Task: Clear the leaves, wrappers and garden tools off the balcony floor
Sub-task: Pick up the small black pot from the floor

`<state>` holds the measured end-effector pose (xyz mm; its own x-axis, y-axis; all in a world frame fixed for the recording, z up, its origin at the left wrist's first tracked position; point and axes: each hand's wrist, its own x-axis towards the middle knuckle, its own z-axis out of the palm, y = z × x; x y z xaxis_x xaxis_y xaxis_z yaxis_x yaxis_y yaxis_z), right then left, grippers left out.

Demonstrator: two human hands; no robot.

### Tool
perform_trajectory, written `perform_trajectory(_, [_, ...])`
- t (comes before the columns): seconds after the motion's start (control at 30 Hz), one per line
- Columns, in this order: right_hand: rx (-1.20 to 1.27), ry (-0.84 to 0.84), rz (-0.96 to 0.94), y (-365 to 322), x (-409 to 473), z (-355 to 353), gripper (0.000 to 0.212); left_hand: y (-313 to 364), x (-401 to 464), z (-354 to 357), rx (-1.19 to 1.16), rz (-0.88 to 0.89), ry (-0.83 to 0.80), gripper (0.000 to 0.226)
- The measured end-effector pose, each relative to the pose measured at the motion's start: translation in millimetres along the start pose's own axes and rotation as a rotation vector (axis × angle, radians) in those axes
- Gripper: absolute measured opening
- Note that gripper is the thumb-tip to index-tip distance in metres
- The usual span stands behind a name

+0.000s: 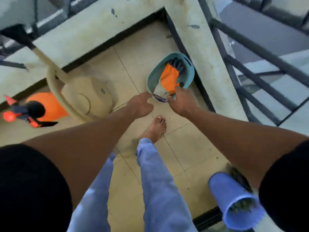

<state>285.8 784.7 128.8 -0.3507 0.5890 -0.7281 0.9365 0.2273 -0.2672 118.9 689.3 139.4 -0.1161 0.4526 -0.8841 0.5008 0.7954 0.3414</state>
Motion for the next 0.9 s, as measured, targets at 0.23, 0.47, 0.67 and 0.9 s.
perform_trajectory(0.23, [-0.217,-0.198,-0.181,-68.8,-34.3,-14.9,0.02,-63.0,-96.1,11.9,-0.204,-0.041,0.046,0.056])
perform_trajectory(0.47, [-0.313,-0.24,-0.204,-133.9,-56.0,58.4,0.044,-169.6,-133.2,26.5,-0.362,-0.127,0.135,0.041])
perform_trajectory(0.67, [-0.404,-0.353,-0.305,-214.8,-109.4,158.5,0.043,-277.4,-186.7,41.9,-0.785,-0.306,0.208,0.031])
perform_trajectory(0.9, [-0.659,-0.494,-0.504,-349.7,-195.8,274.5,0.03,-437.2,-271.8,86.4,-1.09,-0.432,0.291,0.03])
